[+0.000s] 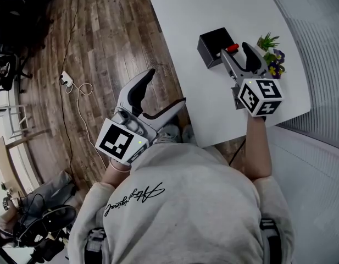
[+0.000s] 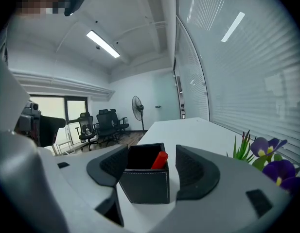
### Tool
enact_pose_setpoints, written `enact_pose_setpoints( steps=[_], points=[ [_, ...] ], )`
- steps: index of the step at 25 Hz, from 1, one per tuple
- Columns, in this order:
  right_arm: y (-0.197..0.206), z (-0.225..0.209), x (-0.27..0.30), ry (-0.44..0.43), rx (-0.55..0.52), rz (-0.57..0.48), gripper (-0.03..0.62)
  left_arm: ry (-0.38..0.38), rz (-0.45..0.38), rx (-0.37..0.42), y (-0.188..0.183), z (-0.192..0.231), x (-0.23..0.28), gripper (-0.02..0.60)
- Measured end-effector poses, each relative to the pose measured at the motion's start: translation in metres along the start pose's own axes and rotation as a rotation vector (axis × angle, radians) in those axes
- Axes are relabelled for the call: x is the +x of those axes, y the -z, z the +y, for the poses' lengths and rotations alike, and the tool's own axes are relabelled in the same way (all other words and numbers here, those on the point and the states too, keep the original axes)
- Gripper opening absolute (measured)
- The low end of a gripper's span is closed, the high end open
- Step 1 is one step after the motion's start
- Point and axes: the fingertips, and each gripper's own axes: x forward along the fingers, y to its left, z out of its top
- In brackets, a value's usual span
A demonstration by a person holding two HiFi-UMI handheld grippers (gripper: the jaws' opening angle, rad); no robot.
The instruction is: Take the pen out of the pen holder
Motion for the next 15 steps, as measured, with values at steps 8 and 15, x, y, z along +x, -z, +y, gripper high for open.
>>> enact_pose_setpoints(
  steps=[8, 15],
  points=[
    [0.016, -0.004, 0.01, 0.016, -0.001, 0.047, 0.261, -0.015, 0.006, 0.003, 0.002, 0.001, -0.01, 0.374],
    [0.02, -0.01, 0.007, 0.021, 0.004, 0.054, 0.224, -0.02, 0.006, 0.007, 0.005, -0.006, -0.007, 0.374]
  ],
)
